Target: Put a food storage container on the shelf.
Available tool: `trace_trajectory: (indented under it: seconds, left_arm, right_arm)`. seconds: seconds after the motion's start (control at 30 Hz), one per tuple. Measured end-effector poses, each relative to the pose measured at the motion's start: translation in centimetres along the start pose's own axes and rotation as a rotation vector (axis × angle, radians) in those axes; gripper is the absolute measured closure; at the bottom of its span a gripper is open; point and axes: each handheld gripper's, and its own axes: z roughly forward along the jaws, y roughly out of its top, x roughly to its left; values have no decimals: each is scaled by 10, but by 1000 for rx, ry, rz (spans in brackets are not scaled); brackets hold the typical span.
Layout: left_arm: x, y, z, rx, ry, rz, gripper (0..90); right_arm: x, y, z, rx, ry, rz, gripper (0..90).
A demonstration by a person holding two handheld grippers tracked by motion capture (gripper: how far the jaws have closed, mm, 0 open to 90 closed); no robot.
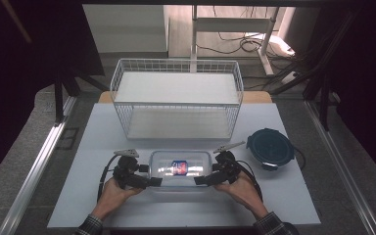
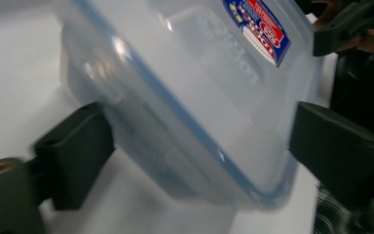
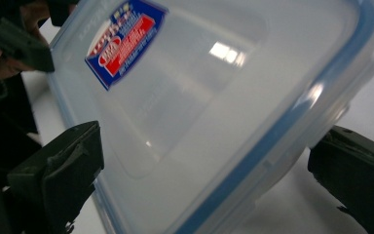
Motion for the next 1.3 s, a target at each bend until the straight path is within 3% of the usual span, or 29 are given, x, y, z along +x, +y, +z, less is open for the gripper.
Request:
trace_trajectory:
  seconds: [0.17, 0.33, 0.43, 0.57, 0.73, 0.8, 0.9, 1.17, 1.3]
  left_arm:
    - [-7, -10, -13, -44, -6, -9, 347]
    - [-11, -20, -21, -82, -30, -48, 468]
    - [-14, -22, -24, -89, -34, -36, 510]
    - [-15, -22, -24, -111, -41, -46, 522]
    - [-13, -23, -23, -149, -41, -99, 543]
    - [-14, -21, -24, -155, -19, -92, 547]
    - [-14, -16, -27, -201, -29, -114, 548]
    - [-21, 1, -35, -219, -15, -54, 545]
    - [-25, 10, -41, -227, 22, -37, 528]
  right_arm:
    - [7, -7, -16, -12, -4, -39, 182]
    - [11, -18, -34, -99, 0, -47, 420]
    - [8, -22, -38, -113, 38, 17, 496]
    - [2, -26, -41, -122, 91, 88, 519]
    - [7, -26, -41, -149, 49, 77, 523]
    - [11, -25, -41, -158, 20, 53, 522]
    - [11, -25, -42, -175, 27, 63, 524]
    - [17, -12, -58, -267, 7, 7, 527]
    - [20, -4, -63, -280, 10, -16, 540]
